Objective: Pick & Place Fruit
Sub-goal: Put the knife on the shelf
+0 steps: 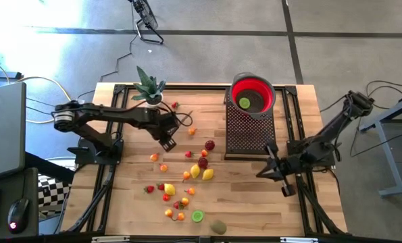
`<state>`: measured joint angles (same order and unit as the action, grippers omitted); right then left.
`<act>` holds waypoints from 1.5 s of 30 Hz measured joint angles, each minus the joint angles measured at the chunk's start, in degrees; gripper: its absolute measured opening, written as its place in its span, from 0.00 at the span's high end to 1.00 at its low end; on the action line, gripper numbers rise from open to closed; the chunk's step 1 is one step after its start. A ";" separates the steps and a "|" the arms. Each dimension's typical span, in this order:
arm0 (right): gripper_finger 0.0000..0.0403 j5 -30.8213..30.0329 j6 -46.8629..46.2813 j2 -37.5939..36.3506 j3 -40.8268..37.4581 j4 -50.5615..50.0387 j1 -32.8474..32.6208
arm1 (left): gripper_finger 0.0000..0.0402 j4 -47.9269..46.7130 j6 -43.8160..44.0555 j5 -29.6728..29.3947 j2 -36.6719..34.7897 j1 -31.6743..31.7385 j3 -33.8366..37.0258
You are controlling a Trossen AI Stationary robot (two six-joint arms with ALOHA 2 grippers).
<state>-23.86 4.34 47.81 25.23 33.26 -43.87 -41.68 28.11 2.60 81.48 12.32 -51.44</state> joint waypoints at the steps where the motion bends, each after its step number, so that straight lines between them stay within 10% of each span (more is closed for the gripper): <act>1: 0.99 0.00 0.02 -0.25 0.02 0.02 -0.75 | 0.79 -0.13 -0.19 0.44 -0.64 0.00 -0.73; 24: 0.99 -6.63 0.14 -0.32 0.02 -1.80 -6.46 | 0.80 -1.81 -13.36 -1.74 -3.53 -8.72 -28.99; 45: 0.99 2.71 -1.92 -0.29 0.02 -2.51 -6.46 | 0.83 3.09 -17.81 0.76 4.83 -8.59 -31.04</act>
<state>-21.14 2.42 47.51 25.26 30.74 -50.33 -38.59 10.31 3.35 86.31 3.73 -82.48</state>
